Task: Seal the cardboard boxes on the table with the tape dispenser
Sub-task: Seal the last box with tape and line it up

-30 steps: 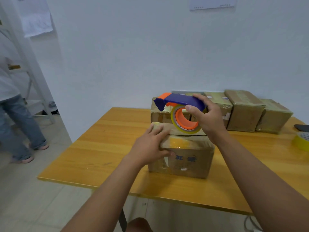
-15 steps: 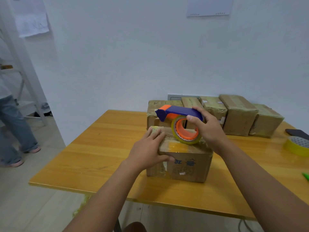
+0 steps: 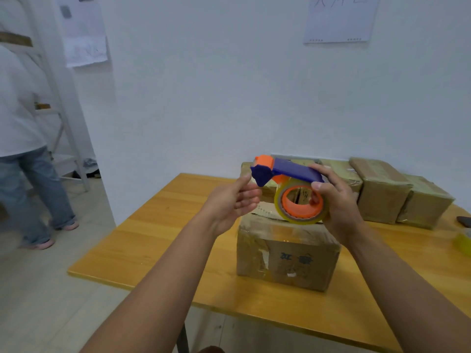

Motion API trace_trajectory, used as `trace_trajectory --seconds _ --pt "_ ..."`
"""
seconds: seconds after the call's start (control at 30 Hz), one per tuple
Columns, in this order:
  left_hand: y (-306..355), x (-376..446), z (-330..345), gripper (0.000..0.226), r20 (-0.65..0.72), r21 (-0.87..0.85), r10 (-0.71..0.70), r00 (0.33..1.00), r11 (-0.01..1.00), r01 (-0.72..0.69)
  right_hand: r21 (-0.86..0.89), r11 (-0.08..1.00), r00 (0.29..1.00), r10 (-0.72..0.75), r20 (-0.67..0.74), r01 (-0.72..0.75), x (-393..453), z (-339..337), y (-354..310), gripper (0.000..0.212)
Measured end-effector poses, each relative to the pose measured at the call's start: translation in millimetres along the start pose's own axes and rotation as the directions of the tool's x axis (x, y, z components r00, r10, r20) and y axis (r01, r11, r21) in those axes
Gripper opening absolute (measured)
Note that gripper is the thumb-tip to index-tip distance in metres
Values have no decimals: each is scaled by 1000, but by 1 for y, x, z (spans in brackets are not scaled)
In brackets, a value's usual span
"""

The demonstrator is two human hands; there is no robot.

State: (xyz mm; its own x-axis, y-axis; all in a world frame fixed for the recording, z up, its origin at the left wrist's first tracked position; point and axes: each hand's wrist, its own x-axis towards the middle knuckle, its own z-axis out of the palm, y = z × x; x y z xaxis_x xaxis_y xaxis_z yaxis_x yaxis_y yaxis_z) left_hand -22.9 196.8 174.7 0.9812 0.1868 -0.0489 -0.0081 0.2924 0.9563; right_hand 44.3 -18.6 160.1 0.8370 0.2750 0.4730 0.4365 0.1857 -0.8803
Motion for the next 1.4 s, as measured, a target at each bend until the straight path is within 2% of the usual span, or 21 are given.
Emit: trace_trajectory --seconds 0.13,0.3,0.43,0.53,0.63,0.73,0.93,1.13,1.4 --pt "-5 1 -7 14 16 -149 3 1000 989 -1 14 1000 1000 11 -4 -11 -2 1 1 63" --pt "-8 2 -9 21 34 -251 -51 998 966 58 -10 1000 1000 20 18 -20 -5 -2 3 60" --pt "-10 3 -7 25 63 -259 -155 986 951 166 -14 999 999 30 32 -29 -5 -4 5 58" --pt "-10 2 -6 16 105 -251 -170 980 949 191 -16 999 999 34 33 -34 -5 -5 5 58" --pt "-11 2 -6 6 80 -136 -62 995 988 73 -19 999 998 37 44 -36 -6 -8 5 57" --pt "-15 1 -7 8 51 24 31 998 999 -32 -30 999 997 44 65 -42 -6 -11 5 57" --pt "-15 1 -8 16 64 -37 49 997 998 -47 -103 994 993 46 110 -34 -3 -13 1 59" --pt "-13 5 -17 6 48 180 134 990 974 -140 -273 962 989 28 148 13 2 -17 -12 62" --pt "-18 15 -31 8 25 226 131 991 965 -133 -418 908 986 59 157 12 16 -24 -27 62"
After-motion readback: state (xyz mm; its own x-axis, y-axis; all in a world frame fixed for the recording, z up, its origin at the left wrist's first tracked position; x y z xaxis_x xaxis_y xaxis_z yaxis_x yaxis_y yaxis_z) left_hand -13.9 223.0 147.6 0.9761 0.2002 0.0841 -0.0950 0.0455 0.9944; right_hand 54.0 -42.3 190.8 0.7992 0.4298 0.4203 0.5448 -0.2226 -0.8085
